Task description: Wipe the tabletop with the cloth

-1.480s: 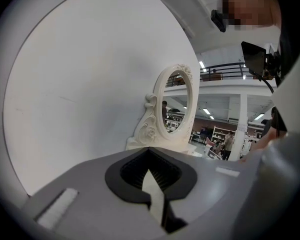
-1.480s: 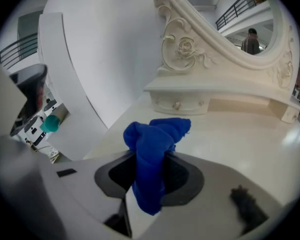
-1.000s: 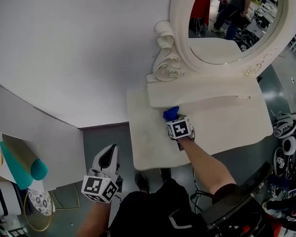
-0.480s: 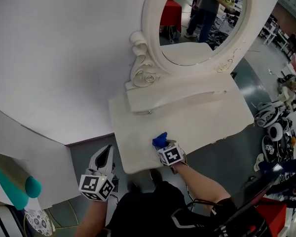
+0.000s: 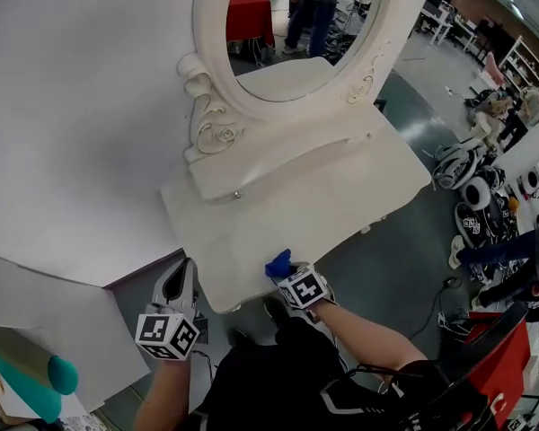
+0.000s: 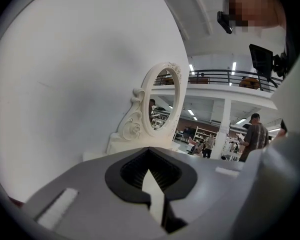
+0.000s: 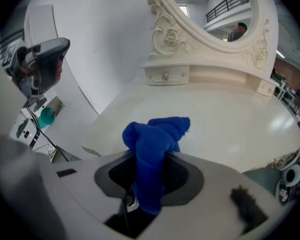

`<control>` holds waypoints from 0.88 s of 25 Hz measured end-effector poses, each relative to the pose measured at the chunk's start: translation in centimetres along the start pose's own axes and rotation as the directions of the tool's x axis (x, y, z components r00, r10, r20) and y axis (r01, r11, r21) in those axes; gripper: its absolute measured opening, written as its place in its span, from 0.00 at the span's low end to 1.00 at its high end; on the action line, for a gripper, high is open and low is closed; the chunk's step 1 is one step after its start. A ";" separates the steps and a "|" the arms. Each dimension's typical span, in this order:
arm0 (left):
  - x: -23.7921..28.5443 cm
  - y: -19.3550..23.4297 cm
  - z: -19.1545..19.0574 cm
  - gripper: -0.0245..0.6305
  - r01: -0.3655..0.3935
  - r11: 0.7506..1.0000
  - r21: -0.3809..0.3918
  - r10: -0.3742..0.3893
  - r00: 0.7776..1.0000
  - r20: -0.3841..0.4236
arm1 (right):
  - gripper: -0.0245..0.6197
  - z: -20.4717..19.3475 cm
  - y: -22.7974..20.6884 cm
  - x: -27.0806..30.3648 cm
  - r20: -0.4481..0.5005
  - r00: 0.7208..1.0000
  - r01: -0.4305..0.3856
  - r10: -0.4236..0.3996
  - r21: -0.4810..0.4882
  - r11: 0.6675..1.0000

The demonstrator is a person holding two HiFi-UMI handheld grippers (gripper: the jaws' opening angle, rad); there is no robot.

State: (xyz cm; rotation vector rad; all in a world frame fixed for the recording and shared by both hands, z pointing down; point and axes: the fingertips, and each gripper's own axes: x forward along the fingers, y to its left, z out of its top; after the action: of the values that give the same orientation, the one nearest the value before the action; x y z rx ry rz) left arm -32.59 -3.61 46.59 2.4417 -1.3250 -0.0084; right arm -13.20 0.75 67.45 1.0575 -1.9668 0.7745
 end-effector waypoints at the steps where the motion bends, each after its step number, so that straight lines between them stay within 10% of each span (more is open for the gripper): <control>1: 0.4 0.0 -0.1 0.05 0.005 1.000 0.001 -0.005 1.000 -0.002 | 0.25 -0.1 -0.2 -0.1 -0.002 1.000 -0.004 0.004 0.014 1.000; 22: 2.2 0.9 1.7 0.05 -0.261 0.965 0.008 0.260 0.965 0.034 | 0.25 17.2 -11.3 6.4 0.127 0.992 0.012 -0.001 -0.083 0.996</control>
State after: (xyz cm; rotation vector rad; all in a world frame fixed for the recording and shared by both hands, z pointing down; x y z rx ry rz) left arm -32.37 -6.36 45.61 2.2669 -1.6558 0.0270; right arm -11.54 -20.65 65.40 1.0863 -2.0830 0.6291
